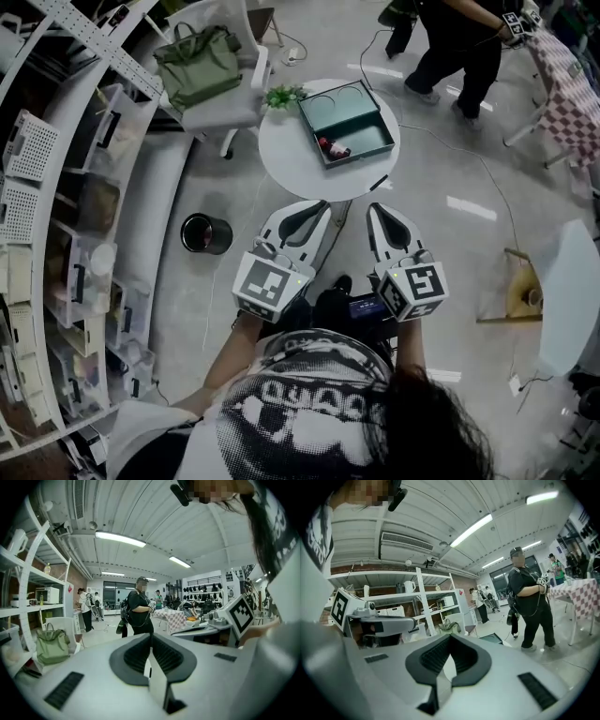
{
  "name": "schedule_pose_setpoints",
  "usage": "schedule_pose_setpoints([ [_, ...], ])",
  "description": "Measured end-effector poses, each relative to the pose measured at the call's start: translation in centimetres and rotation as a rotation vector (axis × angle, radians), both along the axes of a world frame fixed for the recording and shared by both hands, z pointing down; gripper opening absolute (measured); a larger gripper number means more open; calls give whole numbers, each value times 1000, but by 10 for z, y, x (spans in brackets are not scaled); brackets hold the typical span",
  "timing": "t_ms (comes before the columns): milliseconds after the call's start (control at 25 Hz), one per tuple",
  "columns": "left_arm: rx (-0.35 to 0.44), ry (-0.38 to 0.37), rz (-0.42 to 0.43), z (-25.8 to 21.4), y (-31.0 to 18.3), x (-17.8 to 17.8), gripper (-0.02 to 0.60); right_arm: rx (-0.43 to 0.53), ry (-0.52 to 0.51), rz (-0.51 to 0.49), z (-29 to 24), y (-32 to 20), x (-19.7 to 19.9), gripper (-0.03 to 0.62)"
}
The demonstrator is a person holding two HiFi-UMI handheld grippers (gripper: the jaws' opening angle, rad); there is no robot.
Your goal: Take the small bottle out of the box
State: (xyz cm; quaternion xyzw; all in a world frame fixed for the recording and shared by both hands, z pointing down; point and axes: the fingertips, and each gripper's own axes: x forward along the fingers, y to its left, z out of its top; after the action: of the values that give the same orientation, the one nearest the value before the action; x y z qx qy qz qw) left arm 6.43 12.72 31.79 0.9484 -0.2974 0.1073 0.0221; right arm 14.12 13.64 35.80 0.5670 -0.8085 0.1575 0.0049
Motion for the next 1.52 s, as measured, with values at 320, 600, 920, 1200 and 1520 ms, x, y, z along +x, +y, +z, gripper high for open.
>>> schedule_pose_setpoints([
  [320, 1, -52, -60, 3, -10, -2, 23, -11, -41, -39, 10, -11, 7, -2],
  [600, -25, -62, -94, 11, -31, -10, 23, -24, -48, -54, 17, -23, 5, -2],
  [920, -46, -37, -59, 24, -85, -1, 23, -52, -4, -54, 26, -72, 7, -2],
  [1200, -68, -61, -7, 44, -143, -3, 23, -120, 36, -56, 53, -141, 7, -2],
  [1520, -119, -64, 9, 69, -205, -18, 23, -255, 117, -91, 106, -206, 0, 12],
])
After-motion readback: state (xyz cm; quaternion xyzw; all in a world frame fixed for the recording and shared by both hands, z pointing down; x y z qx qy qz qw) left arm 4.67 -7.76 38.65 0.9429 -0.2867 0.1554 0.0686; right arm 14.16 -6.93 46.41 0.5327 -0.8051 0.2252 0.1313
